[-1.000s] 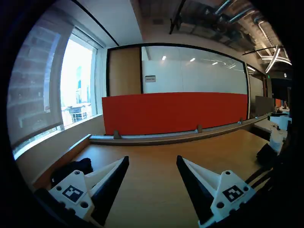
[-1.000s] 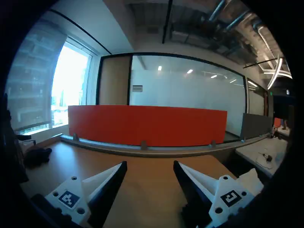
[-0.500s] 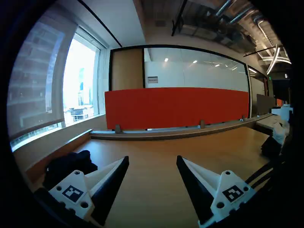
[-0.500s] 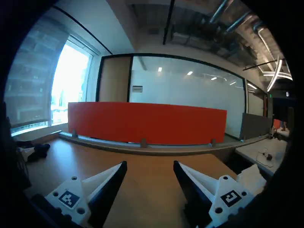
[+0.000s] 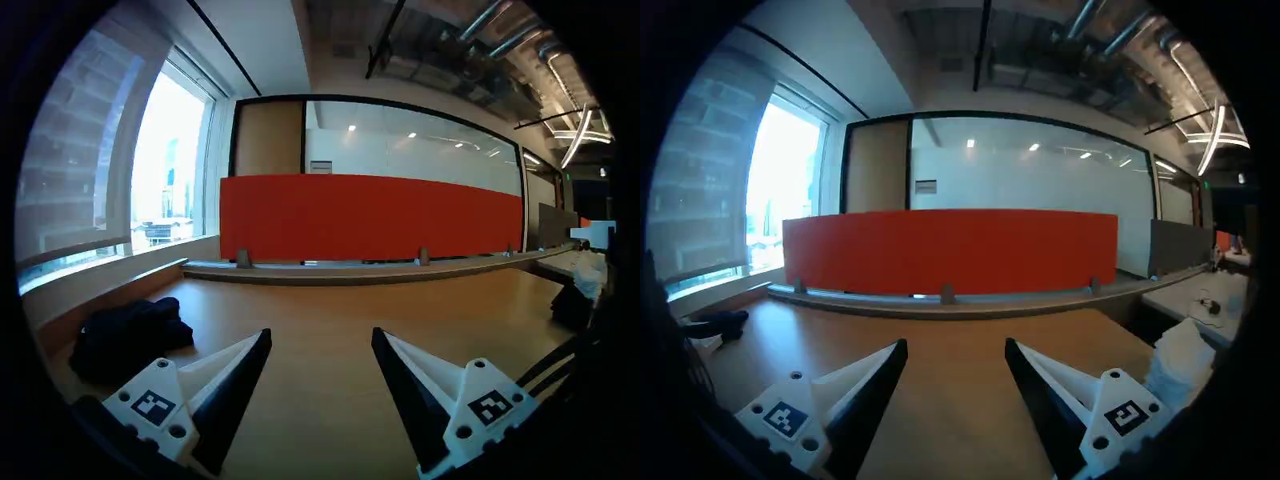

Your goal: Fold towel

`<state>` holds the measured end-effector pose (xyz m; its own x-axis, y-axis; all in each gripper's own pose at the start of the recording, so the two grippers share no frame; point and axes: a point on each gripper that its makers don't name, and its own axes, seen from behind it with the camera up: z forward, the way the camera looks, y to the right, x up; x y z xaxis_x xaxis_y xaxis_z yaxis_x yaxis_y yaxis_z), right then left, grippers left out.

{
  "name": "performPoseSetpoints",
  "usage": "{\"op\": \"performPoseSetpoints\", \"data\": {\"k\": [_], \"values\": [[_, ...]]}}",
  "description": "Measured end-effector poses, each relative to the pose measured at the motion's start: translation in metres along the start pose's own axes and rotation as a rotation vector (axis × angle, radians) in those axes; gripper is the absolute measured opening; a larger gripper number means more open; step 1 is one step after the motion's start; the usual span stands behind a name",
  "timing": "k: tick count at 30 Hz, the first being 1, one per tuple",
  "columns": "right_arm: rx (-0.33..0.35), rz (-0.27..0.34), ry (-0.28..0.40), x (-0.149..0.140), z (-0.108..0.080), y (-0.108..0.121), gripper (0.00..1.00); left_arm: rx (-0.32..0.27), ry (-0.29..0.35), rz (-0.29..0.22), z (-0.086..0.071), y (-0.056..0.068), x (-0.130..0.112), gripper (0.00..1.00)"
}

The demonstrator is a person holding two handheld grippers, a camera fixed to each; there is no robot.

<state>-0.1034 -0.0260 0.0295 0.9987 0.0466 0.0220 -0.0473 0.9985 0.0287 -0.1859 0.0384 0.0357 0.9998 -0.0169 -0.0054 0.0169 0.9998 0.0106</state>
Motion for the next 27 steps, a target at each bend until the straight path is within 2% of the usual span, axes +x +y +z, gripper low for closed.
{"op": "performPoseSetpoints", "data": {"k": [9,17,27], "values": [[-0.029,-0.014,0.009,0.005,0.007,0.012,0.94,0.026,0.035,0.03,0.0,-0.012,-0.002,0.93],[-0.054,-0.004,0.013,0.004,0.007,0.022,0.94,0.035,0.053,-0.001,0.0,-0.024,-0.007,0.93],[-0.069,-0.007,0.021,0.002,0.007,0.029,0.94,0.055,0.067,-0.016,-0.002,-0.038,-0.012,0.93]]}}
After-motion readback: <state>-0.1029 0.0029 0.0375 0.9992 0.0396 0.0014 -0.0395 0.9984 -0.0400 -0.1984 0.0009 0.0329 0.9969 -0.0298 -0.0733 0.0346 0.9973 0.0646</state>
